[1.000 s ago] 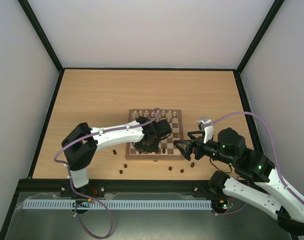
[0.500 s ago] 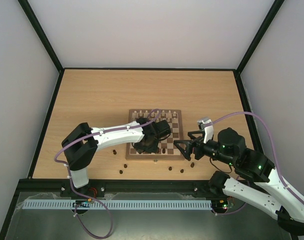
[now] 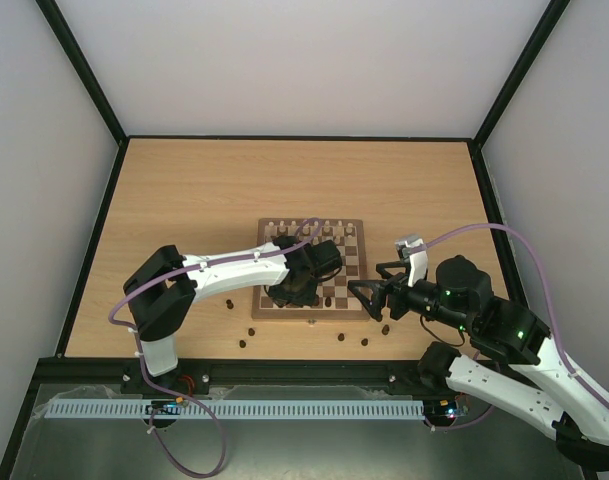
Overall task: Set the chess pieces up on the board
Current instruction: Place the chess piece on the chessboard.
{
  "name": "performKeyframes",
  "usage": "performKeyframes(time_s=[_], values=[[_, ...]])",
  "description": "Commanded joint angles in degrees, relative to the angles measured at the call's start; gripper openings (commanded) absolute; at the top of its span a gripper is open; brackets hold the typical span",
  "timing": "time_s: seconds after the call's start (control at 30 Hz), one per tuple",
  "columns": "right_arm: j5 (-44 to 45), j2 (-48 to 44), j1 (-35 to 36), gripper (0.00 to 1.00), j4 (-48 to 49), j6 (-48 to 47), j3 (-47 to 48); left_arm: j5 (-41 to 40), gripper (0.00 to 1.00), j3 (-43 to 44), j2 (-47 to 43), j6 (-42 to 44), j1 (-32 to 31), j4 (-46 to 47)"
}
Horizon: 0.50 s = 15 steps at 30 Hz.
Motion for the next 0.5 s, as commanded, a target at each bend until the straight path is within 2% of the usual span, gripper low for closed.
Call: performKeyframes(time_s=[0.0, 0.47], values=[[0.0, -0.2, 0.3, 0.99, -0.5, -0.8, -0.5, -0.6, 0.15, -0.5, 0.1, 0.0, -0.1, -1.0], [-0.3, -0.3, 0.3, 0.99, -0.2, -0.8, -0.8, -0.9, 0.22, 0.5, -0.2, -0.4, -0.2, -1.6]])
